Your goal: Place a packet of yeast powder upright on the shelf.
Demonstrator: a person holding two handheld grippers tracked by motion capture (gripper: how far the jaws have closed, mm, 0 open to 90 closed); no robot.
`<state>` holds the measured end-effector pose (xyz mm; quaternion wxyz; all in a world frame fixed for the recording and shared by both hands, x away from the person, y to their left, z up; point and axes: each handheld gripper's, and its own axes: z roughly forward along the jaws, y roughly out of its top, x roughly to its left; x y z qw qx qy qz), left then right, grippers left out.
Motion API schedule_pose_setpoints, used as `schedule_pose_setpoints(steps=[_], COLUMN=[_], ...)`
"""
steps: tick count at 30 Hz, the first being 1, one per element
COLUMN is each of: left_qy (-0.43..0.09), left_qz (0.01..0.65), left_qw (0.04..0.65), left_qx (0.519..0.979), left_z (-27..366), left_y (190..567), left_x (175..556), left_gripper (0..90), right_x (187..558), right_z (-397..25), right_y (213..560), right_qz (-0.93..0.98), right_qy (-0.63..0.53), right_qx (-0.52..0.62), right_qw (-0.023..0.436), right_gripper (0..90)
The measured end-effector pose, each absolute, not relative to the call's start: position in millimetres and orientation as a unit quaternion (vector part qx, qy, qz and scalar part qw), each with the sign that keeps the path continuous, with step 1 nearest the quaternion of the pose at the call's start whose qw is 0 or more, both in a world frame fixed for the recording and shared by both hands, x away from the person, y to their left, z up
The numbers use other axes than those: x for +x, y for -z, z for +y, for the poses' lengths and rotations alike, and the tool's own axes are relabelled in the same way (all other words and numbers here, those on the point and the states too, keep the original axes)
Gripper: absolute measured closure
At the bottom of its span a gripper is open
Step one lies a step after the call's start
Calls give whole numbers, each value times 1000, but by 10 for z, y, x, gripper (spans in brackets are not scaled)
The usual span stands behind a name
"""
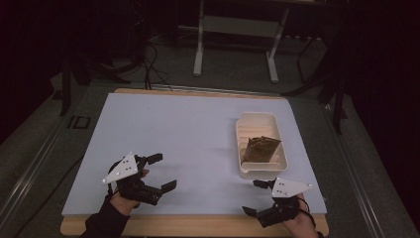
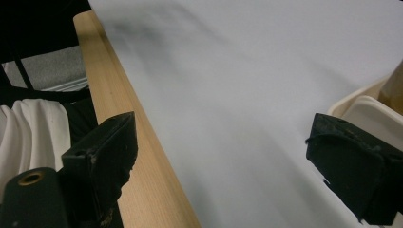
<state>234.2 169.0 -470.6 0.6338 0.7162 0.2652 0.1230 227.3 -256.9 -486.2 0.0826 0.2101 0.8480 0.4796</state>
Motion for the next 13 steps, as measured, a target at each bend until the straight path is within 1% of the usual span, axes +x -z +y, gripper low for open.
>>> schedule_pose_setpoints(steps=[2, 3, 13], left_qy=[-123, -124, -122], left_qz=[264, 263, 262], left_qw=[633, 632, 632], left_qx=[717, 718, 719], left_z=[1684, 1682, 1663], left_y=[4708, 4709, 4718], left_x=[2345, 2347, 2348], left_gripper=[22, 22, 21], right_x=[2283, 2284, 2286], right_z=[-2576, -2576, -2588], right_y=[4864, 4862, 4844], right_qz=[846, 846, 843], right_qy=[-483, -484, -490], right_qx=[210, 208, 207], right_qw=[81, 82, 86], right_gripper=[102, 142, 129])
